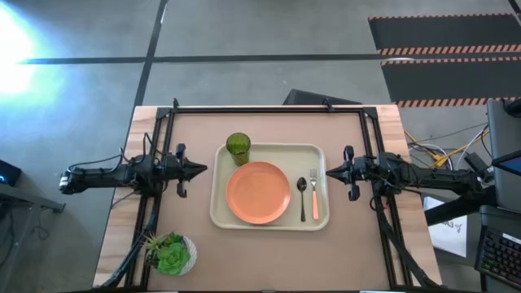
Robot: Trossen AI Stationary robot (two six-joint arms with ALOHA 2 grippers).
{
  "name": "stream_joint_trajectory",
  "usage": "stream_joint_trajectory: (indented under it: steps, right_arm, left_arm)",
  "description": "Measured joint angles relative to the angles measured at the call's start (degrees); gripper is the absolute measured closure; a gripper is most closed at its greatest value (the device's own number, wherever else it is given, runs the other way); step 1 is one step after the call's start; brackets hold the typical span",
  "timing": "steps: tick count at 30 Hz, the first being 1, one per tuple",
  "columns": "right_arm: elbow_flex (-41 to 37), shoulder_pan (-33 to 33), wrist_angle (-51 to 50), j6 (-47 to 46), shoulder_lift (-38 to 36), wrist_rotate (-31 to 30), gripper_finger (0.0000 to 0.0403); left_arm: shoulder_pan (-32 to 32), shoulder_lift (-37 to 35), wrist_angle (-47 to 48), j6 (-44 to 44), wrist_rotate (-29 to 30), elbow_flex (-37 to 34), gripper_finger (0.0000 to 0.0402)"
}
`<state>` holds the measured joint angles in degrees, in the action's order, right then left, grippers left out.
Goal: Pick and place plate/cup/fork/spoon on tray
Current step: Return to Home Position
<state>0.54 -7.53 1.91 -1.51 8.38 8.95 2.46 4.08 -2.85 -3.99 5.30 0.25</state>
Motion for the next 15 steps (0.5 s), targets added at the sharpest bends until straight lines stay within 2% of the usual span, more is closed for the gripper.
stream_joint_trajectory:
  steps: [15]
  right_arm:
    - [0.0,0.0,0.0,0.0,0.0,0.0,0.0394]
  left_arm:
    - [0.0,0.8,-0.1,-0.1,-0.1,0.0,0.0402]
